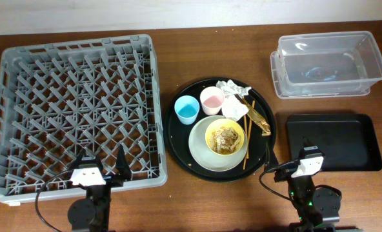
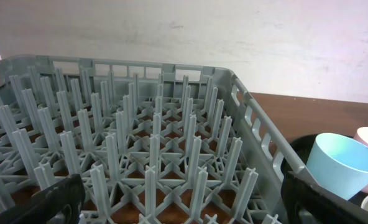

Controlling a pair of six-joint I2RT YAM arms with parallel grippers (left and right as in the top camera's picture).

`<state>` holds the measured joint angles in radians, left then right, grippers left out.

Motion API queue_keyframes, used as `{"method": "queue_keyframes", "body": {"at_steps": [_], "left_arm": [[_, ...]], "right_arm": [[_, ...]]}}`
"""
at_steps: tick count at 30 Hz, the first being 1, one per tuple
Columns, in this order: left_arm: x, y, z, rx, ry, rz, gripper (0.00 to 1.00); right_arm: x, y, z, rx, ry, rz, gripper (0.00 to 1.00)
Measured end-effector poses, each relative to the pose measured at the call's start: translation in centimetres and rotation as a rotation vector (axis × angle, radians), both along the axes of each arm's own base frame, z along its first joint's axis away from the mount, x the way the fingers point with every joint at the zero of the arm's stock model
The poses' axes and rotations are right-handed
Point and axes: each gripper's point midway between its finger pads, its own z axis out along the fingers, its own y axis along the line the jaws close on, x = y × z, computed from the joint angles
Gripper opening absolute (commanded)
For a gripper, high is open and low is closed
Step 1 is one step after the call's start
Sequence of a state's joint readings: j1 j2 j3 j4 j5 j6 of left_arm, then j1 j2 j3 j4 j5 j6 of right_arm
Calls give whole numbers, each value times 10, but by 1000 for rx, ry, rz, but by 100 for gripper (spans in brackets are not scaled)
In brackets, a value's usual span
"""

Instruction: Sort waste into correct bins and load items into the dishwasher rack

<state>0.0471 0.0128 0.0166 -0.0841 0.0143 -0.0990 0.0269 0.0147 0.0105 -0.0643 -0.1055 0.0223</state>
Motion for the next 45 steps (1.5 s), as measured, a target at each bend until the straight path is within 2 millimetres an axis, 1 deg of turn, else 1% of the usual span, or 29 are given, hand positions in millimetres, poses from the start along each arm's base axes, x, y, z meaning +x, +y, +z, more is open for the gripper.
{"method": "queue_keyframes", "body": {"at_steps": [33,36,38,41,43,45], "left_arm": [[0,-1,1,0,-3,-8,99],[0,-3,6,-4,-23,-16,99],[1,-11,11,-20,-47,-62,99],[-2,-36,23,-42,-91,-207,99],[-6,-53,37,-38,-152,-314,99],[-15,-70,58,-20,-241,-421,99]], "right_arm": [[0,0,0,0,0,0,99],[0,0,0,0,0,0,99],[0,0,0,0,0,0,99],[0,0,0,0,0,0,99],[0,0,0,0,0,0,99],[0,0,0,0,0,0,99]]}}
